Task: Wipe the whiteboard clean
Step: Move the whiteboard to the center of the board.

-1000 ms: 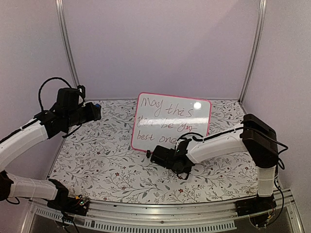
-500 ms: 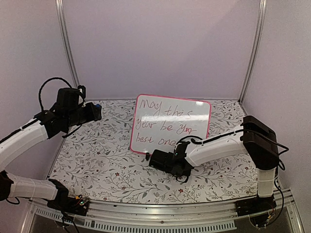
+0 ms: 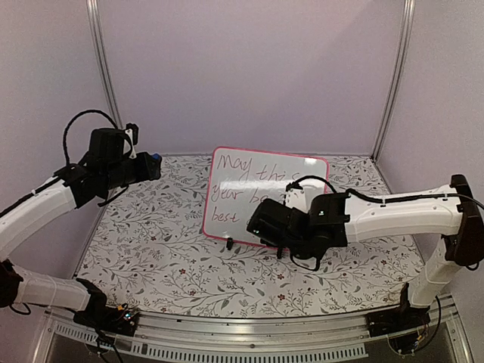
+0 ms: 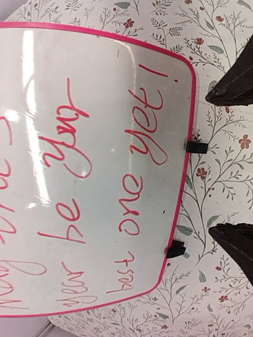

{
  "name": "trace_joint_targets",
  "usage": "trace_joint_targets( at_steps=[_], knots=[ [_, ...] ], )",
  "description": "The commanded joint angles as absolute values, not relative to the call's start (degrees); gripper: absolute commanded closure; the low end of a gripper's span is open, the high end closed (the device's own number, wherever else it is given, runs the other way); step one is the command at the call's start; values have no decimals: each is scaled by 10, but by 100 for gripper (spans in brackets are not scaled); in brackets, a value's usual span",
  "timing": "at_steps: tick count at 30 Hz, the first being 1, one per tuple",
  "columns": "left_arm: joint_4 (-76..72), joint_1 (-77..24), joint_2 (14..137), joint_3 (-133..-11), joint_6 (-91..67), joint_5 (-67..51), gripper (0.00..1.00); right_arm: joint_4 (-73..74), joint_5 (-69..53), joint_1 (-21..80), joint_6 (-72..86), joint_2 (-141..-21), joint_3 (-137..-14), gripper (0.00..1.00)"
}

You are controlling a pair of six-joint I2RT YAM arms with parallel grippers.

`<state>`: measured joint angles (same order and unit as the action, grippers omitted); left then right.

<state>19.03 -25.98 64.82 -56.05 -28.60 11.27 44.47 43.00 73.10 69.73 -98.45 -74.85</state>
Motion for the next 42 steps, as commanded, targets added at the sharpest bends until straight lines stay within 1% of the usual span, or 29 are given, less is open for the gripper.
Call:
trace_joint_targets(
  at_steps=[1,4,6,8,11,15,19,22,29,32,35,38,42],
  knots=[
    [147,-263,655,-539,-246,86,85,438,474,733,547,-890,-768,22],
    [102,-263,661,-500,-221,82,85,441,460,718,446,-809,-786,15],
    [103,-246,682,-504,-228,49,89,427,434,683,397,-748,-788,15],
    [107,-230,696,-517,-237,-4,92,375,397,650,319,-699,-768,14],
    [85,-194,690,-511,-255,-77,91,258,345,595,202,-627,-706,10],
    [84,-167,677,-509,-261,-84,89,172,305,502,121,-588,-649,5],
    [84,-166,674,-511,-261,-89,88,135,273,460,59,-599,-652,4],
    [82,-165,679,-514,-261,-87,88,141,235,425,61,-617,-652,3],
    [75,-168,658,-509,-259,-93,88,157,-53,278,104,-648,-622,1],
    [73,-183,652,-511,-251,-82,87,152,-126,250,104,-669,-618,1],
    [80,-204,652,-526,-249,-60,87,120,-179,236,103,-679,-601,1],
    [108,-231,660,-563,-244,-14,86,83,-253,209,105,-690,-583,1],
    [126,-273,686,-620,-225,46,85,-12,-396,124,158,-709,-531,1]
  ],
)
